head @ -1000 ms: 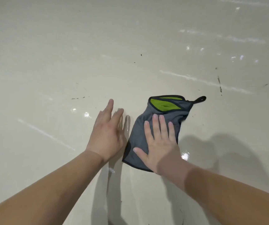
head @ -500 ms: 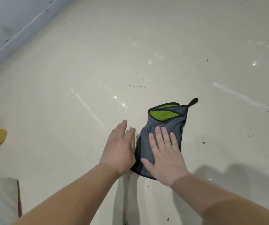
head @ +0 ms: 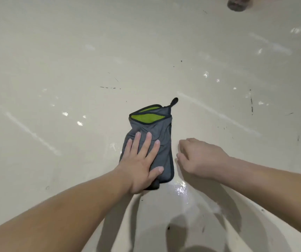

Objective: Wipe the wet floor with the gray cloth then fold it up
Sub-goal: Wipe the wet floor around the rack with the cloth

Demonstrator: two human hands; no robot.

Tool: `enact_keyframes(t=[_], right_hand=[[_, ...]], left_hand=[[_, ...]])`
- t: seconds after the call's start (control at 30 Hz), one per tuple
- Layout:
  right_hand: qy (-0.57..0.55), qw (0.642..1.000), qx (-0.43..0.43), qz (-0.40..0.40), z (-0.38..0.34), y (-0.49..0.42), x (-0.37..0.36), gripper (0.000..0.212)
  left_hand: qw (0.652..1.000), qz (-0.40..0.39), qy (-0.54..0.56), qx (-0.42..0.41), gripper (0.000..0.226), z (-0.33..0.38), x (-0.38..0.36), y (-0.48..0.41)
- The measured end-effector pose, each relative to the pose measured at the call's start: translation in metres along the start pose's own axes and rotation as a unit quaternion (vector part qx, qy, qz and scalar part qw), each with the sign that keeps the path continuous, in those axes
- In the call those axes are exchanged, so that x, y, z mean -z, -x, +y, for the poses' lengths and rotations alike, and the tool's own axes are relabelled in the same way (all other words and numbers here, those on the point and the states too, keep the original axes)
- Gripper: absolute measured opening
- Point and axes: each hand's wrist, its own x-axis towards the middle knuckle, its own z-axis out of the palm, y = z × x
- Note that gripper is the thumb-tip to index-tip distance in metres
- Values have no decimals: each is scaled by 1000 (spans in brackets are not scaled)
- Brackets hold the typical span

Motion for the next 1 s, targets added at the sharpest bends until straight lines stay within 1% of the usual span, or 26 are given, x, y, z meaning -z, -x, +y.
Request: enact_keyframes(t=[0.03,0.13,0.2,0.27,0.37,0.43,0.5,0.53,0.6,0.67,0.7,0.77,0.83,0.9,1.0], right_hand=[[11,1000,-6,-28,-11,3,10,30],[62,995,-11,-74,-43,10,33,23],[90,990,-16,-105,-61,18,47,23],[99,986,-36,-132,-75,23,58,27],[98,984,-75,-131,-93,23,66,43],[96,984,-97,-114,-110,14,63,48],[62,986,-120,-94,-123,0,49,48],[29,989,-130,-66,-132,-9,38,45],[-73,986,-148,32,-152,-21,13,38],[-165,970,-132,118,-188,-28,-13,38],[-173,968,-115,141,-200,-26,-22,39],[-131,978,-49,152,-225,-29,-37,35],[-76,987,8,139,-243,-35,-41,31],[-59,990,40,125,-267,-48,-36,34],[-70,987,85,121,-304,-63,-33,40]], left_hand=[[1000,-15,-13,-25,82,-7,5,0],[995,-43,-43,-78,91,-27,12,-3],[992,-37,-64,-101,93,-36,11,-5],[989,-18,-80,-120,92,-46,9,-8],[984,10,-100,-148,89,-67,8,-9],[982,33,-104,-155,88,-88,8,-4],[983,58,-95,-147,87,-111,5,7],[984,73,-86,-136,87,-126,2,14],[986,113,-66,-106,86,-156,-4,28],[986,144,-49,-63,85,-197,-12,48],[986,157,-41,-43,84,-212,-15,56],[985,173,-19,10,83,-250,-25,78],[979,192,11,72,83,-282,-38,103],[962,220,47,155,83,-307,-52,132],[931,227,95,271,84,-308,-73,166]])
